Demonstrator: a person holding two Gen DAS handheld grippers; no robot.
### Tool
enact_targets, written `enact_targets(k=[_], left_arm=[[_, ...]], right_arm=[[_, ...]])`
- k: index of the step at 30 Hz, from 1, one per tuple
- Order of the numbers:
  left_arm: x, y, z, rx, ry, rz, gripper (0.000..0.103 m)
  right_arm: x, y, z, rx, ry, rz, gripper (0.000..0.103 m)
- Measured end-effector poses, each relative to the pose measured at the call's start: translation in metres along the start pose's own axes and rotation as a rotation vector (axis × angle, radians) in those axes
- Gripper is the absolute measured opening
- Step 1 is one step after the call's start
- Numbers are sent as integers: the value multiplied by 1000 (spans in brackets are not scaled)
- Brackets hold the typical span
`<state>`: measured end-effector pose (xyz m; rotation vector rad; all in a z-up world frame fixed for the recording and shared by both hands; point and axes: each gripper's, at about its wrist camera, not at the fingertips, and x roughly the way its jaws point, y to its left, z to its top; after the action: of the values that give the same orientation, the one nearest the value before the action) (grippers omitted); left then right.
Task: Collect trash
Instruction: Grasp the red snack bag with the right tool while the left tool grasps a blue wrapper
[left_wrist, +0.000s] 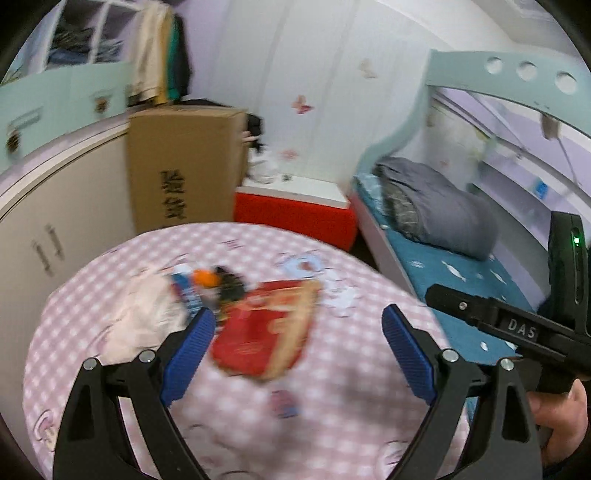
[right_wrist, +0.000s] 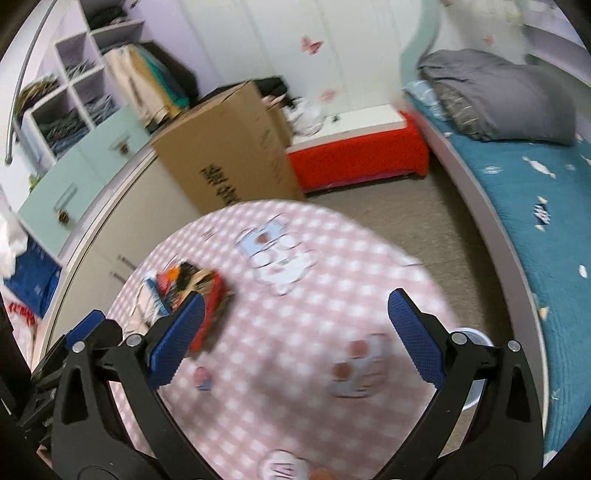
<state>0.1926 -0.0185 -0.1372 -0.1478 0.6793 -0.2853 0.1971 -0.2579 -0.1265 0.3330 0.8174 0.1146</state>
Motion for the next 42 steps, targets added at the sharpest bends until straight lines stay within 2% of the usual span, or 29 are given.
enact_targets(k=[8, 14, 15, 17, 18, 20, 23, 30, 31, 33, 37, 39, 40, 42], left_arm=[[0, 70, -10, -80, 15, 119, 90], [2, 93, -10, -111, 21, 158, 90], [4, 94, -8, -108, 22, 162, 90], [9, 94, -5, -97, 29, 169, 90], [12, 94, -4, -88, 33, 173, 90], [23, 92, 0, -71, 48, 175, 90], [40, 88, 2, -42, 79, 188, 90], [85, 79, -1, 3, 176, 234, 89], [89, 78, -2, 7, 183, 241, 86], [96, 80, -3, 13, 203, 259, 74], [99, 82, 0, 25, 202, 258, 60], [97, 83, 2, 34, 200, 260, 46], [96, 84, 3, 32, 199, 258, 43], [89, 90, 4, 16, 188, 241, 24]], right_arm=[[60, 54, -12, -55, 108, 71, 97], [103, 69, -16, -38, 167, 121, 96], [106, 68, -17, -23, 170, 138, 92], [110, 65, -19, -1, 186, 167, 41], [108, 62, -19, 13, 182, 195, 42], [98, 60, -17, 2, 157, 204, 34], [83, 51, -12, 18, 125, 217, 31], [54, 22, -3, 44, 72, 221, 29], [52, 18, -3, 47, 68, 220, 29], [48, 11, -4, 51, 65, 222, 29], [44, 1, -7, 66, 67, 224, 29], [43, -3, -10, 71, 68, 229, 29], [42, -3, -10, 71, 67, 232, 29], [40, -3, -12, 72, 62, 237, 29]])
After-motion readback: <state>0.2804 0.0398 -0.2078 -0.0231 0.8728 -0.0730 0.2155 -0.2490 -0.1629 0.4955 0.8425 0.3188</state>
